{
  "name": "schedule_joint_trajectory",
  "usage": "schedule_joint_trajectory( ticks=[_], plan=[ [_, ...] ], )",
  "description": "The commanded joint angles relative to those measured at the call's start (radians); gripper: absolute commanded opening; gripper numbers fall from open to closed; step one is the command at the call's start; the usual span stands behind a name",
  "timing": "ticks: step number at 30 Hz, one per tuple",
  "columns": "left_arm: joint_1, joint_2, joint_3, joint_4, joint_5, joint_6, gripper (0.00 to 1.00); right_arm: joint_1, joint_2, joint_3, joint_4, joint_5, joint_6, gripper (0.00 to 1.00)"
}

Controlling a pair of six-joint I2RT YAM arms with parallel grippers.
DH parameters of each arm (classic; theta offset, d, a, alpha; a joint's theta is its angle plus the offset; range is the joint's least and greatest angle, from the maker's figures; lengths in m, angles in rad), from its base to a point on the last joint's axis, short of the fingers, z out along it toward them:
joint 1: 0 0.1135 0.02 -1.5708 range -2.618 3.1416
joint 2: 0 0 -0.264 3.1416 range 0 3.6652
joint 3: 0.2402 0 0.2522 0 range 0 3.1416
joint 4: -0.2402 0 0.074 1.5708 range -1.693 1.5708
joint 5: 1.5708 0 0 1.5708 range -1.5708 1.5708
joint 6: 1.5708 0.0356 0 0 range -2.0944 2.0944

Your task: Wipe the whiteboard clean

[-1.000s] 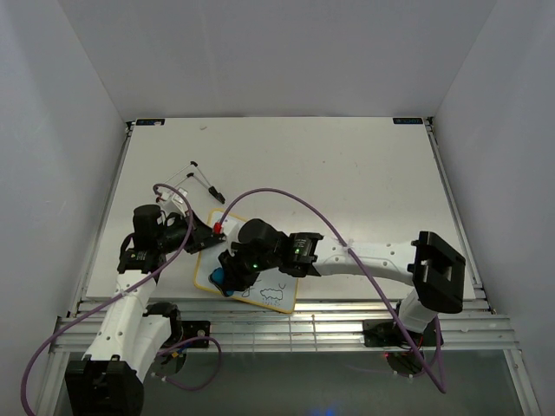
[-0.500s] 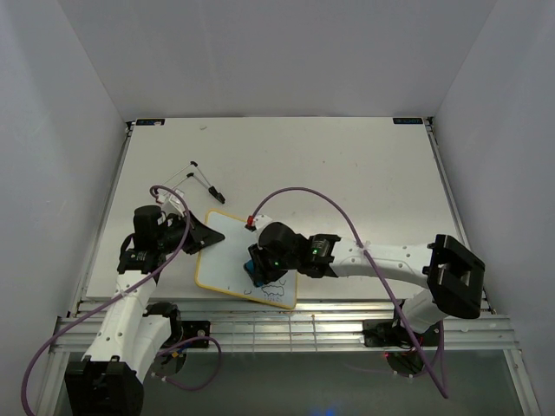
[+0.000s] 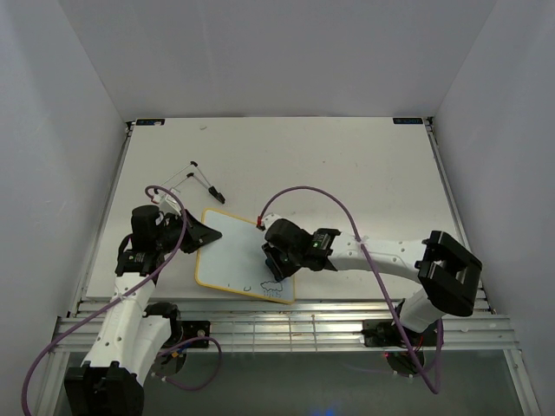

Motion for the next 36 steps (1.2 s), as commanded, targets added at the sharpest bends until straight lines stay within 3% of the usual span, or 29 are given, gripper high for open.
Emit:
schedule_joint_trajectory(
  ticks=[1, 12, 15, 19, 29, 33, 36],
  plan=[
    [-0.010, -0.012, 0.023, 0.071, -0.128, 0.084, 0.00, 0.131, 0.045, 0.114, 0.141, -0.265, -0.015, 0.08],
    [-0.010, -0.018, 0.023, 0.070, -0.134, 0.083, 0.00, 0.211, 0.149, 0.368, 0.172, -0.278, -0.018, 0.08],
    [-0.008, -0.015, 0.023, 0.068, -0.133, 0.084, 0.00, 0.209, 0.191, 0.427, 0.110, -0.198, -0.038, 0.08],
    [-0.010, -0.023, 0.024, 0.065, -0.133, 0.086, 0.00, 0.200, 0.203, 0.402, 0.039, -0.130, -0.058, 0.08],
    [-0.010, -0.009, 0.019, 0.080, -0.119, 0.086, 0.00, 0.189, 0.142, 0.112, -0.070, 0.049, -0.035, 0.08],
    [-0.008, 0.000, 0.013, 0.090, -0.107, 0.084, 0.00, 0.189, 0.153, 0.202, -0.049, 0.015, -0.081, 0.08],
    [-0.010, -0.001, 0.007, 0.097, -0.088, 0.081, 0.00, 0.189, 0.206, 0.363, -0.058, 0.014, -0.145, 0.08]
  ],
)
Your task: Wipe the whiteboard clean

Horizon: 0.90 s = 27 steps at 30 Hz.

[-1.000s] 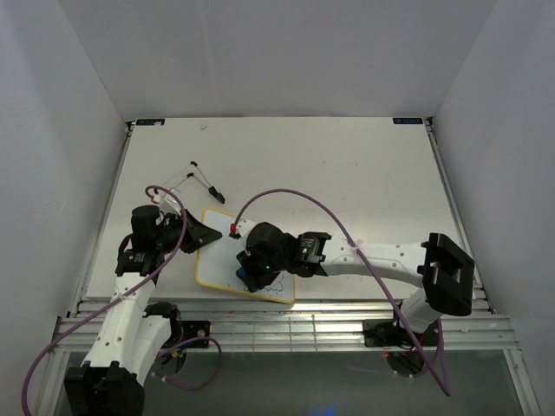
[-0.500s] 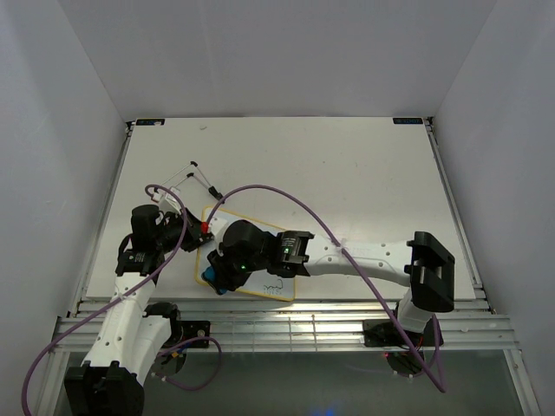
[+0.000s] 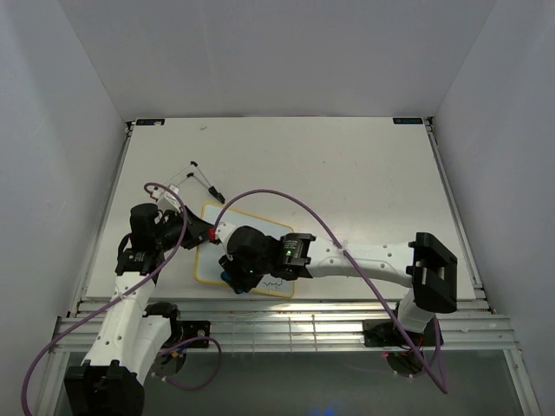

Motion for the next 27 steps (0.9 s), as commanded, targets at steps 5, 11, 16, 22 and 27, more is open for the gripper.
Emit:
schedule_joint_trajectory(
  ticks=[5, 11, 16, 22, 27],
  plan=[
    [-0.010, -0.005, 0.007, 0.044, -0.071, 0.065, 0.00, -0.019, 0.261, 0.430, -0.123, 0.069, -0.178, 0.08],
    [-0.010, -0.005, 0.005, 0.047, -0.064, 0.063, 0.00, -0.056, 0.344, 0.555, -0.132, 0.058, -0.161, 0.08],
    [-0.010, 0.012, 0.005, 0.050, -0.059, 0.063, 0.00, -0.073, 0.290, 0.393, -0.023, 0.049, -0.106, 0.08],
    [-0.010, -0.003, 0.008, 0.036, -0.086, 0.063, 0.00, -0.080, 0.155, 0.008, 0.018, 0.037, -0.031, 0.08],
    [-0.010, -0.003, 0.010, 0.026, -0.122, 0.058, 0.00, -0.080, 0.029, -0.285, 0.079, 0.040, 0.047, 0.08]
  ],
)
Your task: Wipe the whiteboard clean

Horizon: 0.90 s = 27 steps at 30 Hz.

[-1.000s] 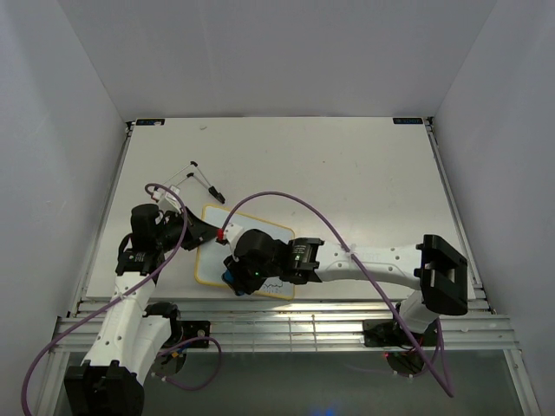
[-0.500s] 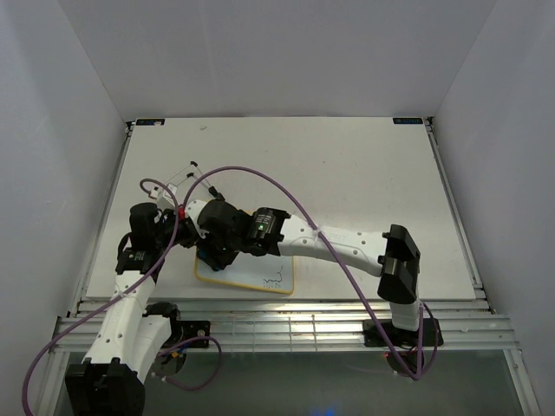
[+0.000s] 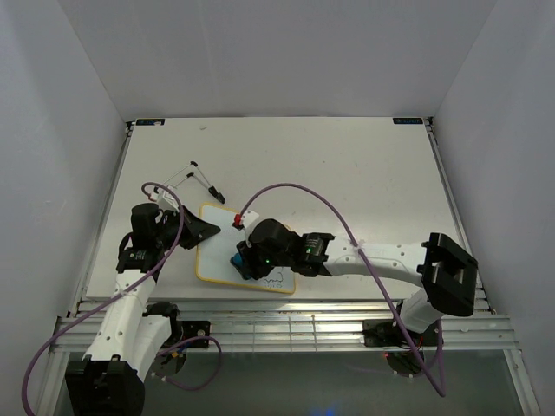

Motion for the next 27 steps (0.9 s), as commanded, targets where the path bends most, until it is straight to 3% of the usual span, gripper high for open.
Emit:
schedule_joint_trajectory(
  ticks=[1, 6, 14, 20, 27],
  plan=[
    [-0.022, -0.031, 0.016, 0.017, -0.086, 0.093, 0.00, 0.010, 0.028, -0.209, -0.103, 0.055, 0.059, 0.08],
    [-0.022, -0.032, 0.021, 0.006, -0.097, 0.091, 0.00, -0.016, -0.009, -0.333, -0.109, 0.127, 0.127, 0.08],
    [-0.022, -0.035, 0.023, 0.003, -0.094, 0.093, 0.00, -0.089, 0.003, -0.394, -0.097, 0.104, 0.167, 0.08],
    [-0.022, -0.032, 0.019, 0.008, -0.094, 0.091, 0.00, 0.035, -0.069, -0.272, 0.005, 0.021, 0.188, 0.08],
    [-0.022, -0.037, 0.019, 0.006, -0.098, 0.090, 0.00, 0.092, -0.012, -0.045, 0.042, -0.032, 0.185, 0.08]
  ],
)
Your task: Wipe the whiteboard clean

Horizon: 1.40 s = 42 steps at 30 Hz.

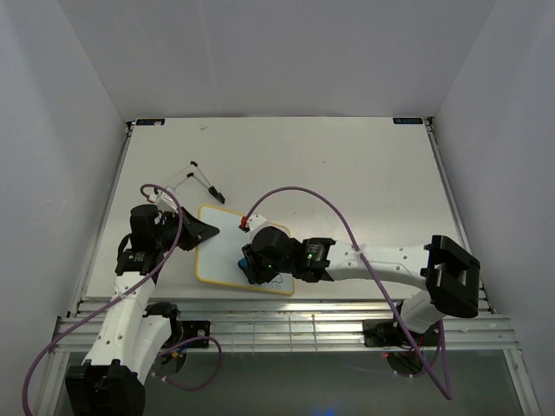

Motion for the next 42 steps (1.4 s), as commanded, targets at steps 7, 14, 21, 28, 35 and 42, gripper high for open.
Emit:
schedule_joint_trajectory(
  ticks=[7, 14, 21, 28, 35, 42],
  plan=[
    [-0.022, -0.013, 0.016, 0.038, -0.087, 0.102, 0.00, 0.082, 0.106, 0.166, 0.073, -0.166, 0.015, 0.08],
    [-0.022, -0.013, 0.019, 0.036, -0.088, 0.104, 0.00, 0.068, 0.121, 0.059, 0.059, -0.111, 0.041, 0.08],
    [-0.022, -0.025, 0.022, 0.018, -0.127, 0.098, 0.00, 0.045, -0.012, -0.274, 0.044, -0.013, 0.191, 0.08],
    [-0.022, -0.040, 0.036, -0.028, -0.242, 0.079, 0.00, -0.085, -0.088, -0.544, 0.158, -0.079, 0.252, 0.08],
    [-0.022, -0.023, 0.037, -0.028, -0.237, 0.082, 0.00, -0.210, -0.008, -0.591, 0.225, -0.206, 0.211, 0.08],
    [-0.022, -0.023, 0.041, -0.033, -0.234, 0.082, 0.00, -0.269, 0.020, -0.617, 0.235, -0.226, 0.191, 0.08]
  ],
)
